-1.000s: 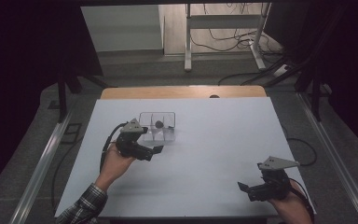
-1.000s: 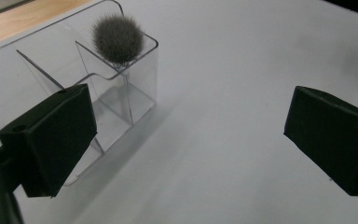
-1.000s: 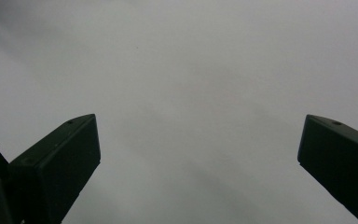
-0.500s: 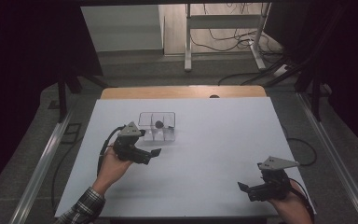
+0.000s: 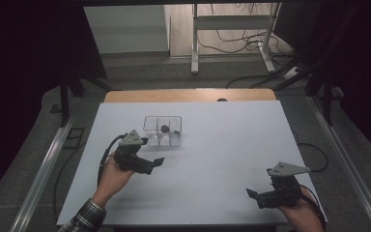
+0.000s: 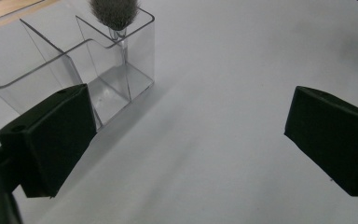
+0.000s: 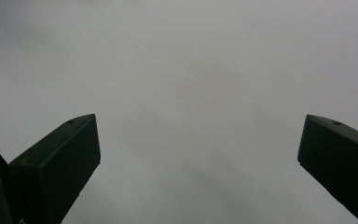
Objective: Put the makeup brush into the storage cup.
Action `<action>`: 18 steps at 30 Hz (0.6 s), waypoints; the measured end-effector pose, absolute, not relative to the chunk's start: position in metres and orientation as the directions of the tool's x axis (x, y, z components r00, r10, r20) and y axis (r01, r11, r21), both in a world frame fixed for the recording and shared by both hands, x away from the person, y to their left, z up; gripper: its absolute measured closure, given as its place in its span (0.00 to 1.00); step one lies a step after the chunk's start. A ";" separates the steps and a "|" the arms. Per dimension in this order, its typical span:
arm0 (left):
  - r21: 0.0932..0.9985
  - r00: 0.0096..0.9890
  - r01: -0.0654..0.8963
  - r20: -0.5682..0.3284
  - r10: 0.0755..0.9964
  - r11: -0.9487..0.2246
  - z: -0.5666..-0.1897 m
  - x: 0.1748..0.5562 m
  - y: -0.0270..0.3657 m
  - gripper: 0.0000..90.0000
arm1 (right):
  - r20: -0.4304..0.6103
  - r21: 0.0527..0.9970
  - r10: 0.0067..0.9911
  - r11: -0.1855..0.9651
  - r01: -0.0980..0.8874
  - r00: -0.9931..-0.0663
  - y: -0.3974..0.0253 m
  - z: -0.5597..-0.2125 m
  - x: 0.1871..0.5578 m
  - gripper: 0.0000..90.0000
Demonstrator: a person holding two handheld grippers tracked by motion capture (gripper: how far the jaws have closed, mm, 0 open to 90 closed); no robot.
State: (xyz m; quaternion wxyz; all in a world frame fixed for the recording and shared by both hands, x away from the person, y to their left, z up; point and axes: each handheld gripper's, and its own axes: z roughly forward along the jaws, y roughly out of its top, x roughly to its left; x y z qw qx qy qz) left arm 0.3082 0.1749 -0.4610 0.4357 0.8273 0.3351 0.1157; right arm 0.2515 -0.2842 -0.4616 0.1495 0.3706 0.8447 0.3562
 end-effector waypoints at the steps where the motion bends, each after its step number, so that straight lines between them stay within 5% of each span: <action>1: 0.799 0.748 0.453 -0.099 0.656 -0.396 -0.461 0.307 0.176 0.02 | 0.011 0.712 0.733 0.472 0.519 -0.681 -0.284 -0.462 0.251 0.00; 18: 0.806 0.716 0.490 -0.155 0.681 -0.333 -0.462 0.295 0.192 0.01 | 0.010 0.712 0.733 0.473 0.520 -0.680 -0.284 -0.462 0.252 0.00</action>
